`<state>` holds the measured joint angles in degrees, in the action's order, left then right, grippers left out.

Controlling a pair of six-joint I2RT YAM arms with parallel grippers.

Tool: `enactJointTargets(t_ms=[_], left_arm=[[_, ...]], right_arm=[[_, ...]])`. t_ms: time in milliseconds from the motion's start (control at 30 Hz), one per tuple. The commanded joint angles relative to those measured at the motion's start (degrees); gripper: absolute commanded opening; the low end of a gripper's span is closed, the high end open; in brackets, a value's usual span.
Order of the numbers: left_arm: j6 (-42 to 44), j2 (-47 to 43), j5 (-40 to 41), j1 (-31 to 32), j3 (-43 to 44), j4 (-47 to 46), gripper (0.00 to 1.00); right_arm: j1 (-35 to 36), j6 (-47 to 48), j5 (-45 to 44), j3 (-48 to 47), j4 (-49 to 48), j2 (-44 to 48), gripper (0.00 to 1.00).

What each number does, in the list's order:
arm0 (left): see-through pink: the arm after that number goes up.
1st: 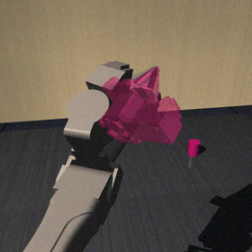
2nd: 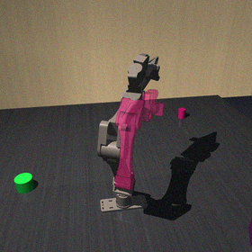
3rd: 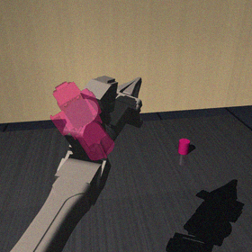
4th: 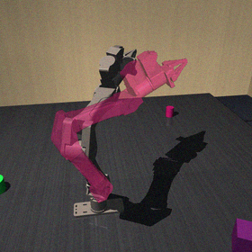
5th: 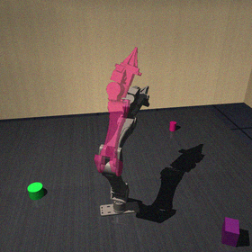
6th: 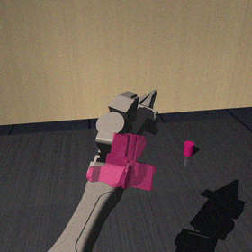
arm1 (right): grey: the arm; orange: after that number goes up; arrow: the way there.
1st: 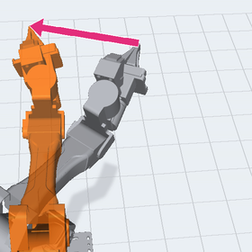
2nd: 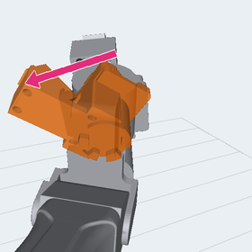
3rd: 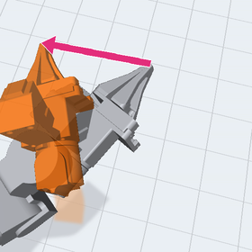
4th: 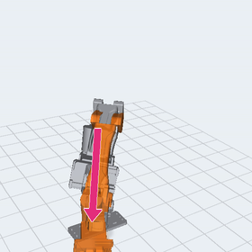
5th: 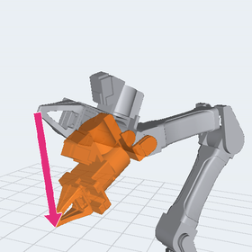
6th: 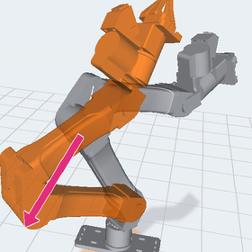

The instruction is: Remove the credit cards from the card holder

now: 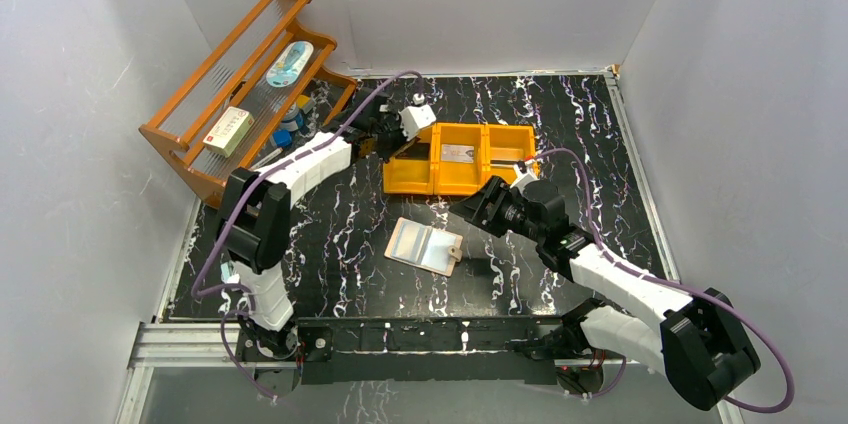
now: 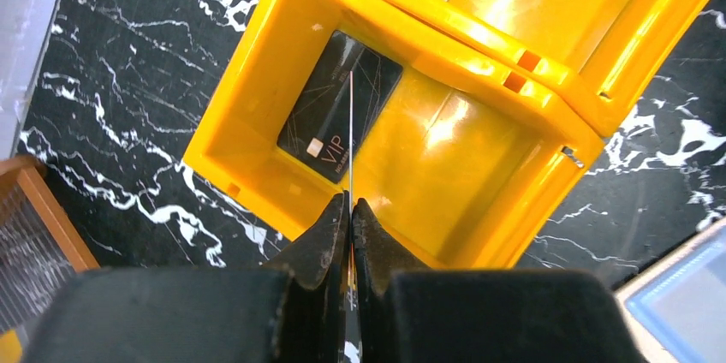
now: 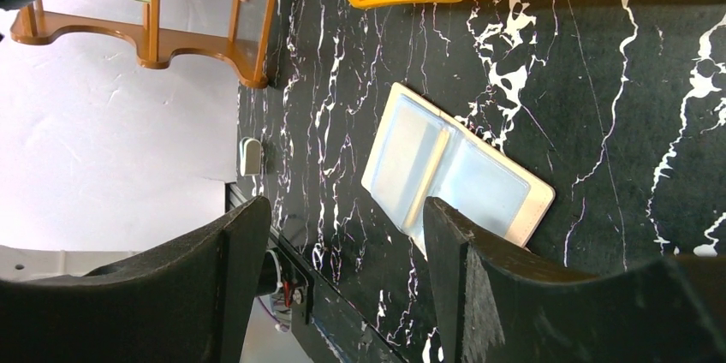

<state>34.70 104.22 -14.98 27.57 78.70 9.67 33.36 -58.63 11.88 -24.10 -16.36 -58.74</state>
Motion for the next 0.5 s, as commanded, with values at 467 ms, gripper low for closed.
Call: enactJointTargets(t_ms=[467], left_arm=[[20.9,9.1,9.5,1.5,0.5,-14.0,0.0]], right_arm=[[-0.7,0.8,-1.6,-0.7,-0.8,0.7,0.74]])
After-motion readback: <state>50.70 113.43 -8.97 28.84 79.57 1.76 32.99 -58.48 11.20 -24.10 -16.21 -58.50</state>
